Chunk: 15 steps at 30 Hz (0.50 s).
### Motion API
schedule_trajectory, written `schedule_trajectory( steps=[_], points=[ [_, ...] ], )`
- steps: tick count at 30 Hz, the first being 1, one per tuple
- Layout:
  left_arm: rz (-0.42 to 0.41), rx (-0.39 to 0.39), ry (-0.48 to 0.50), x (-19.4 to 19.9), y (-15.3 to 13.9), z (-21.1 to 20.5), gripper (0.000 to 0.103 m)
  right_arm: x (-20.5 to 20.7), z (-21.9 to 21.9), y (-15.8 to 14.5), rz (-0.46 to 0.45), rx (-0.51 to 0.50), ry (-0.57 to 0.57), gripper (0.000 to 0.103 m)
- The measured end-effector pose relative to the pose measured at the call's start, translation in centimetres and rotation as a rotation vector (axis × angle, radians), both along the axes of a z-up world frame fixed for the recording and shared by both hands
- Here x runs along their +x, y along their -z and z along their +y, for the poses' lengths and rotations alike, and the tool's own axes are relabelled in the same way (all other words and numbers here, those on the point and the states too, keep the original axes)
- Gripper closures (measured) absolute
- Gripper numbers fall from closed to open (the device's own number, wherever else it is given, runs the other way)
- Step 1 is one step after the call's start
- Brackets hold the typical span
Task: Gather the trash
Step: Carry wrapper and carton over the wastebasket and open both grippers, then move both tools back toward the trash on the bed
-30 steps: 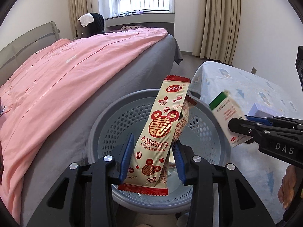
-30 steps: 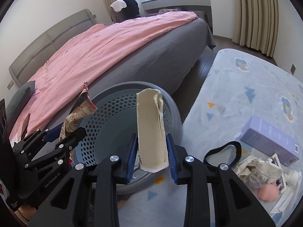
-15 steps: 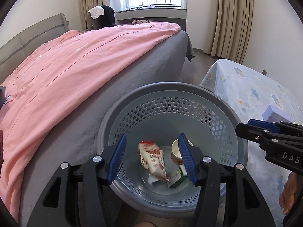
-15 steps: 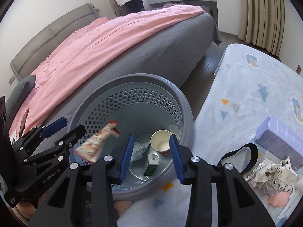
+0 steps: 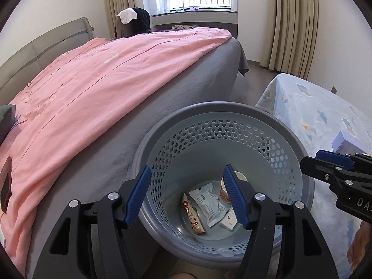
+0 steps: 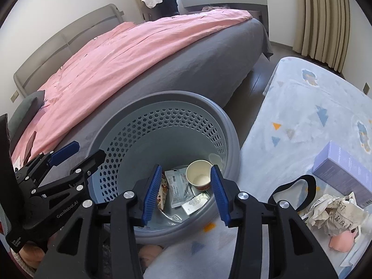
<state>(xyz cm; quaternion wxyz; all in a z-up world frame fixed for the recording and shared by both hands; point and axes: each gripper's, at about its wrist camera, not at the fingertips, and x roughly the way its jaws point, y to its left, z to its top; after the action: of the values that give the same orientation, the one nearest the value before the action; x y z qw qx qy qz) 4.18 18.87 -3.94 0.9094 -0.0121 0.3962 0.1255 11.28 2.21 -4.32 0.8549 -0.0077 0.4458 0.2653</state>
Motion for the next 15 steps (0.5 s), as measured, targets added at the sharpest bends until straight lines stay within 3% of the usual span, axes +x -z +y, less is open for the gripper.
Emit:
schedule_trajectory(
  steps=[15],
  points=[
    [-0.044,0.026,-0.011,-0.8,-1.2,-0.6,0.037,-1.0,-0.8,-0.4,-0.041,-0.037,0.050,0.048]
  ],
)
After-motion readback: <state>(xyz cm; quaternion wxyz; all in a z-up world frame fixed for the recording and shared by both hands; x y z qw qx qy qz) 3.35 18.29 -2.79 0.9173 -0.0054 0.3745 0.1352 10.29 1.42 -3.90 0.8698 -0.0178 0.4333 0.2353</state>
